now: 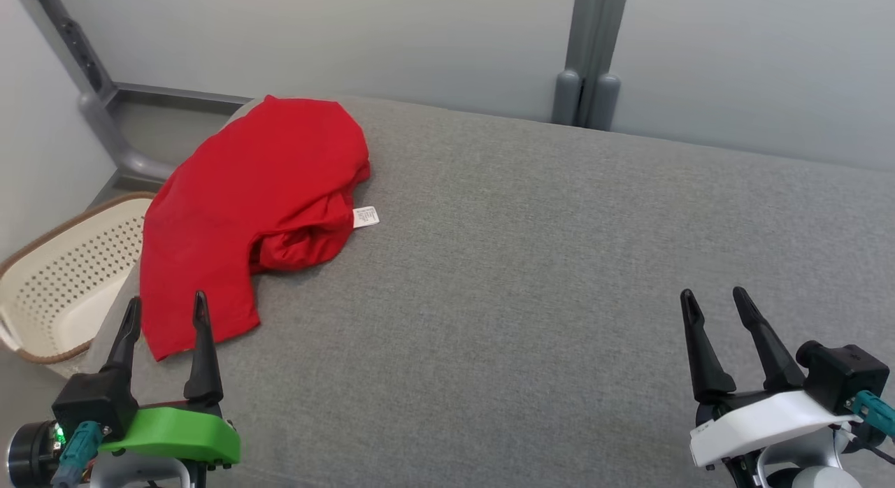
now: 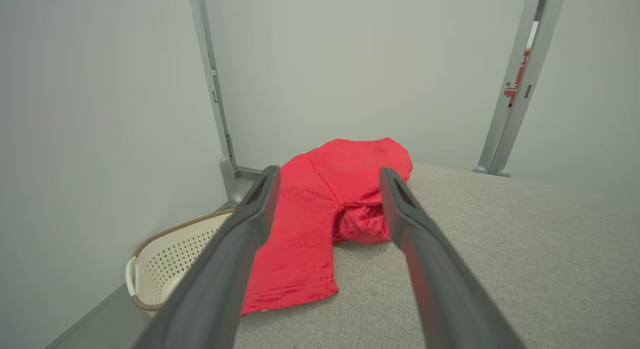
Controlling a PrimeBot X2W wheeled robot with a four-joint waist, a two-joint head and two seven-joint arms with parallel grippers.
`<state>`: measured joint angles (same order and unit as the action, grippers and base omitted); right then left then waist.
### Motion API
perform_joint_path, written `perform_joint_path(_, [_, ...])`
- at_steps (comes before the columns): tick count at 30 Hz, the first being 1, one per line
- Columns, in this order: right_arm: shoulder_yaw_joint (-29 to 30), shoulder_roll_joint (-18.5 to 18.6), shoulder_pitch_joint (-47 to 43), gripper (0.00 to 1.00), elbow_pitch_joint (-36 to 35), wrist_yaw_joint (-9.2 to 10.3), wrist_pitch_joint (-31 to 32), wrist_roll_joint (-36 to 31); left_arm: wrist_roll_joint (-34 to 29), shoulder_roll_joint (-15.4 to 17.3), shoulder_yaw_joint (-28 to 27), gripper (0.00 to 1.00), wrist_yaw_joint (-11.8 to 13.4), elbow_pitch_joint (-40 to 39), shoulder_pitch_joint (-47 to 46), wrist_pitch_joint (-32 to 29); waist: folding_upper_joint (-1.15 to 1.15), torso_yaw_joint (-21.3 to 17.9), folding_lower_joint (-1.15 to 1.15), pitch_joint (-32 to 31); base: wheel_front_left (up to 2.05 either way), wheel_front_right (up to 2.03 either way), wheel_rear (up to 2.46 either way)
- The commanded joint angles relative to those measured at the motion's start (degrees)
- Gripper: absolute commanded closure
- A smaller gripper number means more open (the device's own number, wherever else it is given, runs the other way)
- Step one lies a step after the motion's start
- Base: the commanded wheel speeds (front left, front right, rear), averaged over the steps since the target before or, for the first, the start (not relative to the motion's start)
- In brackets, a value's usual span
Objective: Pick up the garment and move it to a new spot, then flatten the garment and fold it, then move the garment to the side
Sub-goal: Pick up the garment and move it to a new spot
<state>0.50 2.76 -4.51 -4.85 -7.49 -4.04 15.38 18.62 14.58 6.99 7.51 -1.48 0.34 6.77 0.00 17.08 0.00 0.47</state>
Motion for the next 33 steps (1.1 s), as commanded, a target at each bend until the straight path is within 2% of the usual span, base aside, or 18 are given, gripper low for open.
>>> perform_joint_path(1, [-0.07,0.22,-0.53,0.0,0.24,0.0,-0.03,0.35,0.56,0.39,-0.17,0.0,0.16,-0.12,0.9,-0.01,0.0,3.28,0.0,0.28,0.0,0.0,0.0])
perform_joint_path(8, [-0.29,0.22,-0.47,0.0,0.63,0.0,-0.53,0.66,0.92,0.97,-0.57,0.0,0.53,-0.8,1.02,-0.41,0.0,7.84,0.0,0.58,0.0,0.0,0.0])
perform_joint_path(14, [-0.6,0.23,0.08,0.0,1.12,0.0,-0.67,0.58,1.1,0.95,-1.04,0.0,1.37,-1.25,1.87,-0.47,0.0,10.07,0.0,0.73,0.0,0.0,0.0])
perform_joint_path(25, [-0.96,0.23,0.34,0.0,1.51,0.0,-0.57,0.69,1.53,1.34,-1.22,0.0,2.01,-1.81,1.96,-0.71,0.0,10.6,0.0,0.69,0.0,0.0,0.0])
perform_joint_path(33, [-0.8,0.24,1.38,0.0,0.24,0.0,0.07,-0.87,2.73,1.28,-2.08,0.0,2.18,-1.29,0.6,-0.23,0.0,8.31,0.0,2.51,0.0,0.0,0.0])
